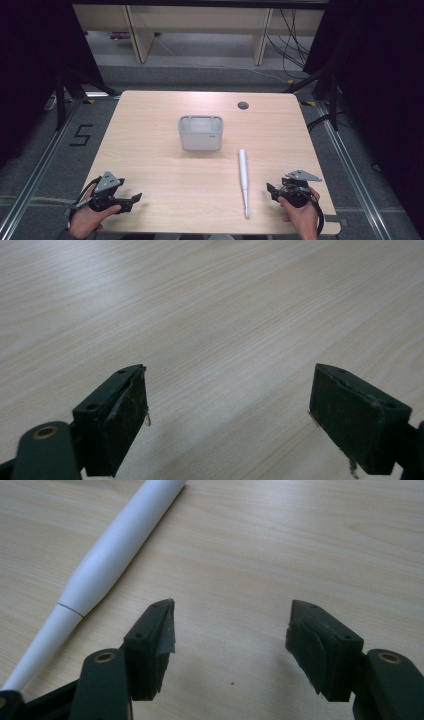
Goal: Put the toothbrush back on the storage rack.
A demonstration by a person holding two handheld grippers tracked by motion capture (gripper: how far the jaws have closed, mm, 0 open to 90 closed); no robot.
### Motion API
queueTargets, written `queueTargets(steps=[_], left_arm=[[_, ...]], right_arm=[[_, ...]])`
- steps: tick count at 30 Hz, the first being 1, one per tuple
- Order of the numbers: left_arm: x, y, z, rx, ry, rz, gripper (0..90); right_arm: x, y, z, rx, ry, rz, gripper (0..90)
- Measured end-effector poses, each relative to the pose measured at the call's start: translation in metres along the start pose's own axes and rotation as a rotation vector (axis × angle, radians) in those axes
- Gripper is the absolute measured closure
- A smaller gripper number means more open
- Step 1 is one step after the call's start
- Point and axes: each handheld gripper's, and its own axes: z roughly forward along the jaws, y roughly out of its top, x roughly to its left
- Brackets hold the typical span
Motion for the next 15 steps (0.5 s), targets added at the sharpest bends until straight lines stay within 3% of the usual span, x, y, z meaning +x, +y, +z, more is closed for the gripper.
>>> queueTargets(steps=[1,2,4,5,6,7,10,11,15], left_arm=[[0.001,0.0,0.0,0.006,0.007,0.014,15.1],[0.001,0.0,0.0,0.002,0.007,0.003,15.1],[0.001,0.0,-0.001,0.0,0.003,0.001,15.1],[0.001,-0.001,0.0,-0.011,0.001,-0.001,15.1],[0.001,-0.001,-0.001,-0.004,0.0,0.004,15.1],[0.0,-0.001,0.0,-0.023,-0.001,-0.013,15.1],[0.0,-0.001,-0.001,-0.015,0.0,-0.015,15.1],[0.0,-0.001,-0.001,-0.01,0.002,-0.008,15.1],[0.001,-0.001,-0.002,-0.011,0.006,-0.001,15.1]], right_arm=[[-0.001,0.0,0.001,-0.022,0.02,-0.01,36.2],[0.001,0.001,0.0,-0.018,0.027,0.017,36.1],[0.003,0.002,-0.001,-0.022,0.009,0.019,36.3],[0.002,0.003,-0.001,-0.029,0.02,-0.004,36.7],[0.007,0.004,-0.003,-0.031,0.029,0.027,37.9],[0.008,0.004,-0.004,-0.033,0.04,0.027,38.0],[0.007,0.005,-0.003,-0.044,0.049,-0.025,39.9],[0.009,0.006,-0.004,-0.037,0.047,-0.007,40.7],[0.013,0.009,-0.007,-0.061,0.055,-0.017,44.9]])
